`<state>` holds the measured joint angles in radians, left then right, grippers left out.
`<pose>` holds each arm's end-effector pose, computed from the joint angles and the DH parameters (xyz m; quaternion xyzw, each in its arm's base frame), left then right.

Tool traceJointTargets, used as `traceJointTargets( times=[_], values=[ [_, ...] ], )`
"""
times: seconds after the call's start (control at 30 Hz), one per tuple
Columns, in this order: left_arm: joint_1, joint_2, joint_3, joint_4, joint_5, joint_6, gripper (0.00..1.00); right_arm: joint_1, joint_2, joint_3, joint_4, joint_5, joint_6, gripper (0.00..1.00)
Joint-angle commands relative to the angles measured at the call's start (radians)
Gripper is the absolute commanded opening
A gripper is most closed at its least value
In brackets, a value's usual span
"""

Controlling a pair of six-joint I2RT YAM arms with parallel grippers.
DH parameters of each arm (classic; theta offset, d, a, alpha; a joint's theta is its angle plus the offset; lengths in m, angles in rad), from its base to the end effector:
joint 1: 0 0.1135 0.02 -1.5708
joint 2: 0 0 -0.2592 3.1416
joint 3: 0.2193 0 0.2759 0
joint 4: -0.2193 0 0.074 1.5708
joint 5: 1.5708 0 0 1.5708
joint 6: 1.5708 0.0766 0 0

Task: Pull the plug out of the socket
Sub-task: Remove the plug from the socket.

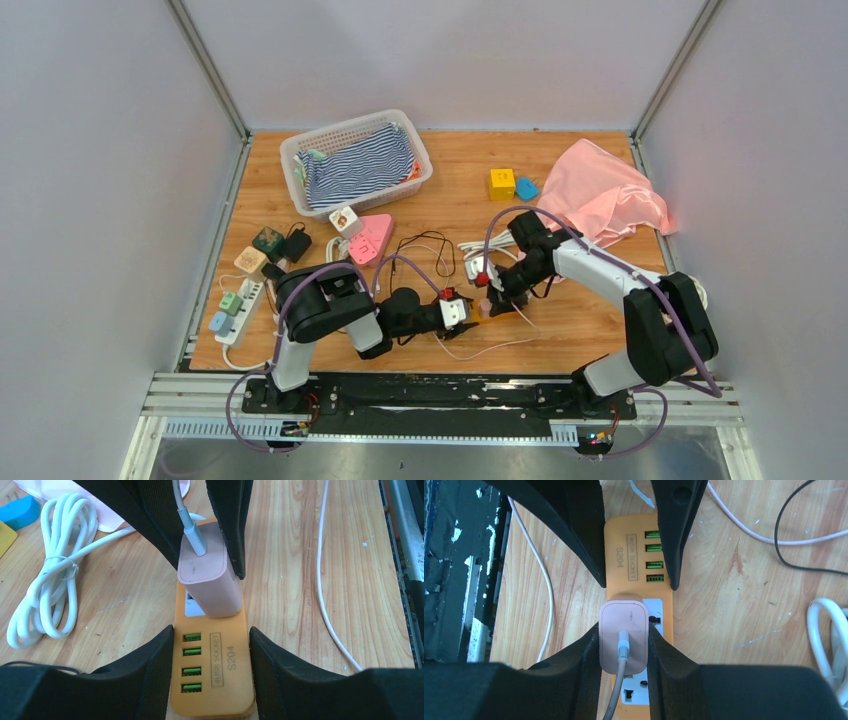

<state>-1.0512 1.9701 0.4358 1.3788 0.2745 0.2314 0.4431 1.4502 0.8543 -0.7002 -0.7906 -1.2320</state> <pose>0.1491 -0.3024 0.0625 0.5216 0.5500 -0.3520 0.5492 0.2297 0.1693 0.1463 -0.7145 0.5727 0.3036 0.2633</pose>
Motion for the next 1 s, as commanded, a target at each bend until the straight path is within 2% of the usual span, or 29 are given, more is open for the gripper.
traceJointTargets(
  times=[0.0, 0.1, 0.23, 0.3, 0.37, 0.47, 0.53, 0.6, 0.67, 0.73, 0.77, 0.87, 0.93, 0.97],
  values=[
    [-0.013, 0.004, -0.005, -0.038, 0.034, 0.021, 0.16, 0.000, -0.002, -0.006, -0.079, -0.077, -0.180, 0.00],
    [-0.012, 0.003, -0.005, -0.038, 0.034, 0.020, 0.16, 0.002, -0.012, -0.003, -0.061, -0.081, -0.177, 0.00],
    [-0.013, 0.003, -0.005, -0.038, 0.034, 0.019, 0.16, 0.000, 0.006, 0.017, 0.094, 0.072, 0.093, 0.00],
    [-0.013, 0.003, -0.005, -0.038, 0.034, 0.019, 0.16, 0.000, 0.028, 0.031, 0.098, 0.093, 0.138, 0.00],
    [-0.013, 0.003, -0.005, -0.038, 0.033, 0.019, 0.16, 0.001, 0.040, 0.039, 0.038, 0.038, 0.086, 0.00],
    [-0.013, 0.003, -0.006, -0.038, 0.033, 0.019, 0.16, 0.005, 0.027, 0.030, -0.091, -0.079, -0.121, 0.00],
    [-0.013, 0.002, -0.006, -0.038, 0.034, 0.020, 0.16, 0.006, 0.003, 0.008, -0.091, -0.092, -0.169, 0.00],
    [-0.012, 0.003, -0.006, -0.038, 0.034, 0.020, 0.16, 0.006, -0.006, 0.006, -0.031, -0.048, -0.107, 0.00],
    [-0.012, 0.003, -0.005, -0.039, 0.034, 0.020, 0.16, 0.006, 0.000, 0.014, 0.069, 0.040, 0.048, 0.00],
    [-0.013, 0.002, -0.005, -0.039, 0.034, 0.020, 0.16, 0.005, 0.022, 0.035, 0.092, 0.081, 0.138, 0.00],
    [-0.013, 0.004, -0.005, -0.040, 0.034, 0.020, 0.16, 0.005, 0.032, 0.043, 0.069, 0.060, 0.136, 0.00],
    [-0.013, 0.003, -0.005, -0.040, 0.034, 0.020, 0.16, 0.010, 0.032, 0.033, -0.054, -0.060, -0.052, 0.00],
    [-0.012, 0.003, -0.005, -0.040, 0.033, 0.021, 0.16, 0.012, 0.002, 0.010, -0.030, -0.057, -0.080, 0.00],
    [-0.012, 0.003, -0.005, -0.040, 0.032, 0.021, 0.16, 0.012, -0.004, 0.004, 0.006, -0.026, -0.042, 0.00]
  ],
)
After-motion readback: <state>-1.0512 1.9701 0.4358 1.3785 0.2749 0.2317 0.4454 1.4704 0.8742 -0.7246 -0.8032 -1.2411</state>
